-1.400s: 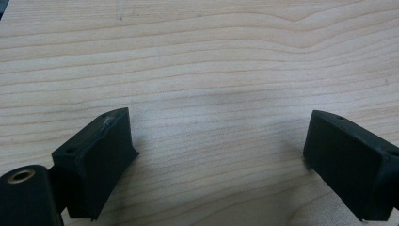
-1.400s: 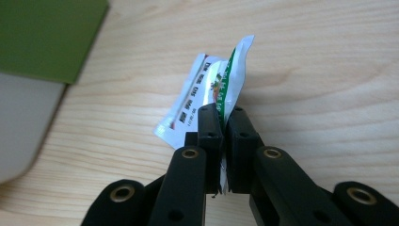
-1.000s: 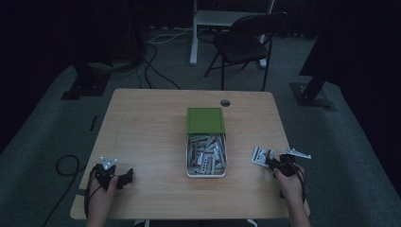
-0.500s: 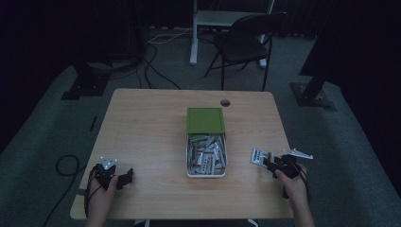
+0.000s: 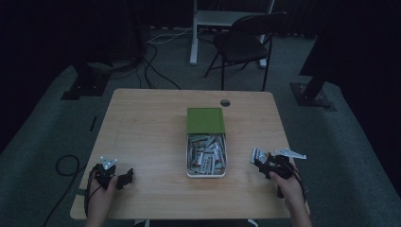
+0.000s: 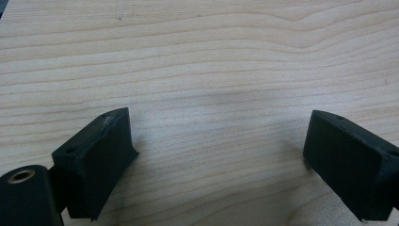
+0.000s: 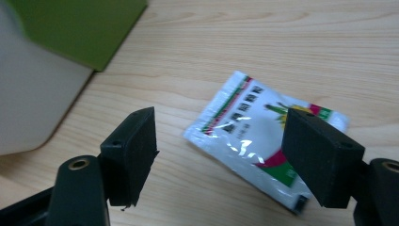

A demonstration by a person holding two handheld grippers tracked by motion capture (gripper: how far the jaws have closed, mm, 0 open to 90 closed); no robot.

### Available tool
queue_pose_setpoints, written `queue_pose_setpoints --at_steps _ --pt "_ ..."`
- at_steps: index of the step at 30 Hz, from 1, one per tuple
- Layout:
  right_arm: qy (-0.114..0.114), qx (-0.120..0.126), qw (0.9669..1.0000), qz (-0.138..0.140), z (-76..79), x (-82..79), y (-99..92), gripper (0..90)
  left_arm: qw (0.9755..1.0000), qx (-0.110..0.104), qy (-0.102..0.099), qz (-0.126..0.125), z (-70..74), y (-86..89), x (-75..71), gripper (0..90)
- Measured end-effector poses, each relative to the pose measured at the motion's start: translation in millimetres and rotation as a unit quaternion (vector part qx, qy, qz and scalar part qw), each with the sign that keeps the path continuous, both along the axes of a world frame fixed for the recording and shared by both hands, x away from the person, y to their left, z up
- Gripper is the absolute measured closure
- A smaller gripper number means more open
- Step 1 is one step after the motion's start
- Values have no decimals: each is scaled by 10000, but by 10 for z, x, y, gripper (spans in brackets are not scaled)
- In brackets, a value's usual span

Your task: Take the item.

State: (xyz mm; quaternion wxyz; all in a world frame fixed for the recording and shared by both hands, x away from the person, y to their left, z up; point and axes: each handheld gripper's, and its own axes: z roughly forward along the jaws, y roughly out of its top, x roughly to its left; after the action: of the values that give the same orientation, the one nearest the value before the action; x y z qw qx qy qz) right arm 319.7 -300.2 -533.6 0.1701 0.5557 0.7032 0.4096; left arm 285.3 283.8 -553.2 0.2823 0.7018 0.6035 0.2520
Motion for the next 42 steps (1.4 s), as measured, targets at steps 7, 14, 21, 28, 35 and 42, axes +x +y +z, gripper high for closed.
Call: queue_pose_setpoints --at_steps 7,14,21,28,35,42 --pt "-106 -5 9995 313 -6 -20 72 264 10000 -1 1 1 0 0 0 94" --pt "-262 187 9970 698 3 -38 162 250 10000 -1 3 -1 0 1 0 94" --pt "-400 102 9911 1269 -13 -69 284 210 10000 -3 1 -2 0 1 0 95" --pt "-394 -137 9858 1624 -54 -92 406 213 10000 -3 -1 1 0 0 0 95" --pt "-358 -443 9762 2094 -127 -119 496 215 10000 -5 0 0 0 1 0 95" --pt "-358 -640 9668 2449 -177 -156 595 185 10000 -1 2 1 0 0 0 95"
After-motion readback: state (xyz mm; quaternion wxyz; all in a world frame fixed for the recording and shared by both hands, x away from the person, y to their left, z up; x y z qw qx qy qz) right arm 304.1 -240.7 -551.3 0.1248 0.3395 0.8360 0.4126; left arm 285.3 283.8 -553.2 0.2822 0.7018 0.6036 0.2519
